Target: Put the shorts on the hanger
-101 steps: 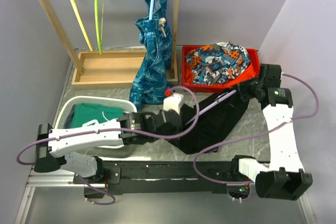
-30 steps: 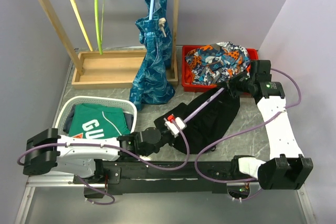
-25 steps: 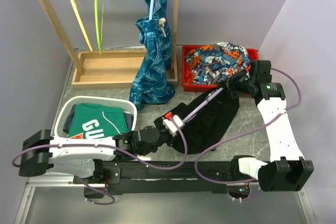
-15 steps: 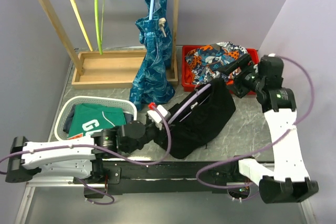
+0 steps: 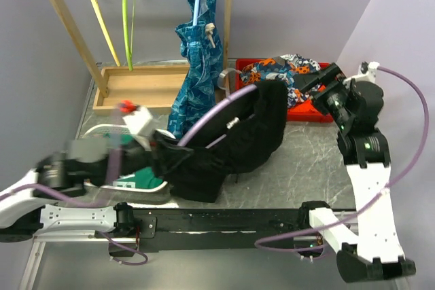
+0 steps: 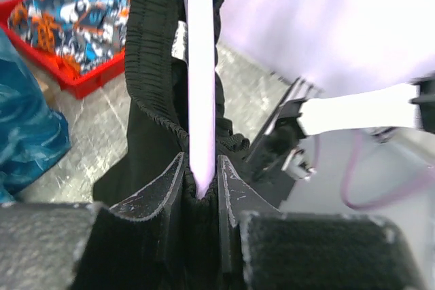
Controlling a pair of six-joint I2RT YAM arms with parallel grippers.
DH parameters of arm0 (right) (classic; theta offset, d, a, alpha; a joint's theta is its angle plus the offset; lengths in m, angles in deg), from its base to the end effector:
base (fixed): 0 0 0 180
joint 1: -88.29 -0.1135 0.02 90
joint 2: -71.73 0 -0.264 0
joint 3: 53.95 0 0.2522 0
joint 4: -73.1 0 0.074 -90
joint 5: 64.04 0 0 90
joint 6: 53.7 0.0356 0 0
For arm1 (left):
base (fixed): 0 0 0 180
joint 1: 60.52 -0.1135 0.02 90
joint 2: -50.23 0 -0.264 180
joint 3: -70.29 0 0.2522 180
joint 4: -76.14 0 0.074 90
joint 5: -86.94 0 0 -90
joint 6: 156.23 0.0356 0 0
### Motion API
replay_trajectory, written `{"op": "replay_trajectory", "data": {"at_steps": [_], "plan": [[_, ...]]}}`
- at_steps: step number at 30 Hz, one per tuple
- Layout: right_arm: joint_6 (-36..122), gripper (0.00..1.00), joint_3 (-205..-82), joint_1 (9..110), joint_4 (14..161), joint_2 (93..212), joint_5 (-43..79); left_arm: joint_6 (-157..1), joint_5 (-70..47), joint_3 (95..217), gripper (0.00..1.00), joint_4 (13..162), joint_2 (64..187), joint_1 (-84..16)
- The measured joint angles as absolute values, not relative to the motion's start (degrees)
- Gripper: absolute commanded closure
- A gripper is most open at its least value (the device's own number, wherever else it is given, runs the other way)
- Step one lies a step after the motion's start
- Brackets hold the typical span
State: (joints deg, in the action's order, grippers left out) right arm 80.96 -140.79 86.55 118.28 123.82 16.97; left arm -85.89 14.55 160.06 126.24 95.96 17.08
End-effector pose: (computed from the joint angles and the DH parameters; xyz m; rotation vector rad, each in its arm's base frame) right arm 0.1721 0.0108 0.4458 0.5500 1.7219 0.7220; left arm 0.0372 -0.1191 0.4665 0.6379 1.6584 -1.0078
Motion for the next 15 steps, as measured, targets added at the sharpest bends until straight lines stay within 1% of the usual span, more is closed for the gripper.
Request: {"op": "replay_trajectory", "data": {"at_steps": [4, 7, 11, 15], "plan": [[80.24, 0.07, -140.29, 86.29, 112.16, 128.79, 16.36, -85.87, 13.52, 167.29, 0.99, 132.32, 93.05, 17.08], [80.0, 0.07, -138.76, 84.1, 107.66, 133.55, 16.57, -85.89, 13.48, 171.32, 0.99, 136.4, 90.78, 17.08], [78.77, 0.08, -137.99, 74.33, 103.55, 138.66, 18.48, -85.91, 13.5, 176.76, 0.99, 141.56, 88.59, 17.08], [78.36, 0.1, -135.7, 65.91, 97.02, 140.68, 19.2, -86.29, 14.0, 180.39, 0.99, 144.86, 87.0, 17.06]]}}
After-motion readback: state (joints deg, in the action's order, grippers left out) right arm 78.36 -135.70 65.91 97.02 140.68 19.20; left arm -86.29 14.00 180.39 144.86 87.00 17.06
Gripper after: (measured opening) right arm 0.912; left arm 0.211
